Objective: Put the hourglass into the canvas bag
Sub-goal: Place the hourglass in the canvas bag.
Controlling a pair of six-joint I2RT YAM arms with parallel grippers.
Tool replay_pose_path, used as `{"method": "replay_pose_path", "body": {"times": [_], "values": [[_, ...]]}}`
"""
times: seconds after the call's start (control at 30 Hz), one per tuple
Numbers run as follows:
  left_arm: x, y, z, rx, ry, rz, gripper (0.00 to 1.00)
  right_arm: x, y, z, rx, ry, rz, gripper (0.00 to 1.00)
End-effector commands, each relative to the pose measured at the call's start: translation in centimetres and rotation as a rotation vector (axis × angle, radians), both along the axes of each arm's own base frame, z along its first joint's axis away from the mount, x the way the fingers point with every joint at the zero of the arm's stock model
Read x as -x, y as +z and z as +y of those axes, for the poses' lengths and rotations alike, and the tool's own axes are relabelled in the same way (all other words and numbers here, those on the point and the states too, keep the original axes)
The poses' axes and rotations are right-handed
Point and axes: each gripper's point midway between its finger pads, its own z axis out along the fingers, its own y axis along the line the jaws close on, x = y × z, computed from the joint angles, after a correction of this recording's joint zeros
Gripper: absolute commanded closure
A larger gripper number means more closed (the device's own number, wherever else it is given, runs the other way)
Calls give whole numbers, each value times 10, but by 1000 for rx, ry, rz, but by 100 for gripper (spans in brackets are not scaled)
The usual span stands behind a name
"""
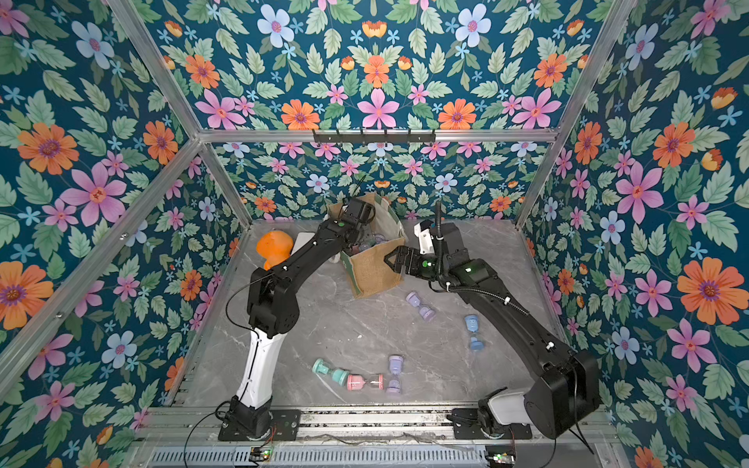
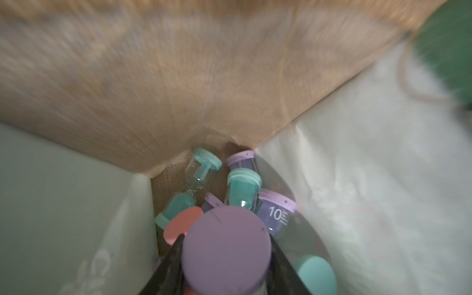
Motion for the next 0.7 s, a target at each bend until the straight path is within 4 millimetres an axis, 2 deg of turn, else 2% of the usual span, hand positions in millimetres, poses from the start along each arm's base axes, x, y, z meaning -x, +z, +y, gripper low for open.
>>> {"method": "replay_pose_path", "body": {"times": [0.0,0.13,0.2,0.33,0.53,0.67], "values": [[-4,-6,3,6,14,6,64,-1,6,2,-15,5,-23,1],[-2,-15,6,-3,33,26,55,-1,6,0,-9,-3,-25,1],[-2,-14,5,4,24,20,48,0,4,0,-3,-4,-21,1],[-1,-3,7,8,27,6,45,3,2,-4,7,-12,-16,1],[4,39,11,40,33,-55,34,9,3,-10,27,-21,-11,1],[13,73,12,92,28,-96,29,16,1,-20,61,-45,-1,1]]}}
